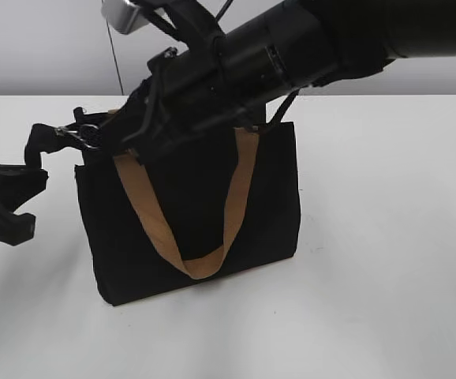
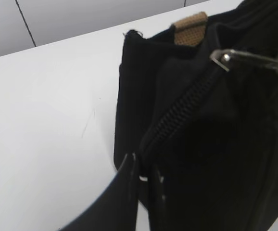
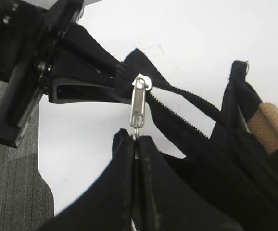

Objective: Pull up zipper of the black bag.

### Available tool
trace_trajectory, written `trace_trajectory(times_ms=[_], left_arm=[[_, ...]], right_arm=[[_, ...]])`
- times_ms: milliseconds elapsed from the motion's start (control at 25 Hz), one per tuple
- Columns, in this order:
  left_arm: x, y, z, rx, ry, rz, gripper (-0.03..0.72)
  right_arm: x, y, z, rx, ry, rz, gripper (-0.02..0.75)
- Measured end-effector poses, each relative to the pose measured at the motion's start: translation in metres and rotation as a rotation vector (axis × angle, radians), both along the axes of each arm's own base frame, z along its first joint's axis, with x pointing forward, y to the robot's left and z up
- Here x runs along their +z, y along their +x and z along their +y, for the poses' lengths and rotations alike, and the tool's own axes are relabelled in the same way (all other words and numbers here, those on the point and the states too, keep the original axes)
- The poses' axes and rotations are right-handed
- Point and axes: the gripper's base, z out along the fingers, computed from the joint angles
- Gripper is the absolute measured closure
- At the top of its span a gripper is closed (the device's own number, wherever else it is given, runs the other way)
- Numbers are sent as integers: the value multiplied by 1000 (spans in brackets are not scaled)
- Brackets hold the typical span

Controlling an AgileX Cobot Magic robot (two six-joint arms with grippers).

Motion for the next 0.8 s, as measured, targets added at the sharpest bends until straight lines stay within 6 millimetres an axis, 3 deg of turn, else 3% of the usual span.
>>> trace_trajectory(times_ms=[240,560,800], left_arm=[[-2,-1,0,0,11,17,678],[-4,-2,1,-1,26,38,678],[-4,-2,1,-2,29,38,678]], right_arm=[[5,3,-6,-36,17,32,738],[9,18,-30,-93,40,86,738],[9,18,-31,-93,42,93,738]])
